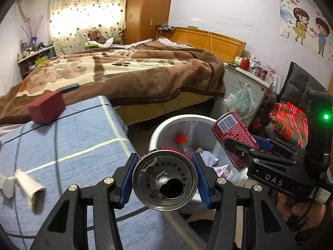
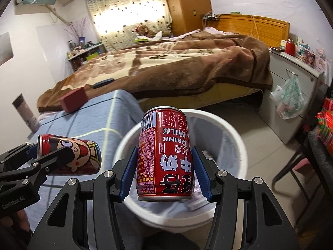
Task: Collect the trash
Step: 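Open both tools to drop the red cans into the bin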
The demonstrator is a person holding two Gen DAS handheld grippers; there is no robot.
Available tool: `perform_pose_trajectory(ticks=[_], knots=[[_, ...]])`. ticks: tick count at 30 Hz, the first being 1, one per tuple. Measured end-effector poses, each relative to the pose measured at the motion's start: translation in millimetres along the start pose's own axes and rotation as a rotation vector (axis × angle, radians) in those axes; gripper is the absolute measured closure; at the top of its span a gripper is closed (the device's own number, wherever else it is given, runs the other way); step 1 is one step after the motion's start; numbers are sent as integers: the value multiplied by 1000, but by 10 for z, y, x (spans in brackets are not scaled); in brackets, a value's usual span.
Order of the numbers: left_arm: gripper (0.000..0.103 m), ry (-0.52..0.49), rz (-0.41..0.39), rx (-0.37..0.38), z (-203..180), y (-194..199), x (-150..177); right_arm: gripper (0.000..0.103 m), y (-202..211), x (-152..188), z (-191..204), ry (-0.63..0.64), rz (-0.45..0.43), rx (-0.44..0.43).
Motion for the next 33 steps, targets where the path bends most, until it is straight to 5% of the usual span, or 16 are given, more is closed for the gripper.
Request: perform_pose_trajectory(ticks=[15,33], knots=[[48,-6,92,48,-263,-596,62,48,-397,60,-386,-10,109,58],[41,55,75,37,-70,-473,92,43,-303,33,-381,-45,78,59]])
Point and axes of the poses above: each gripper's, at about its wrist camera, not at the fingertips, and y roughly against the way its jaws point, z to its left, x to its underside, the point moved 2 cm from there along -y, roughly the way its jaws point, and after that the axes turned 9 degrees about -z, right-handed, at the moved point
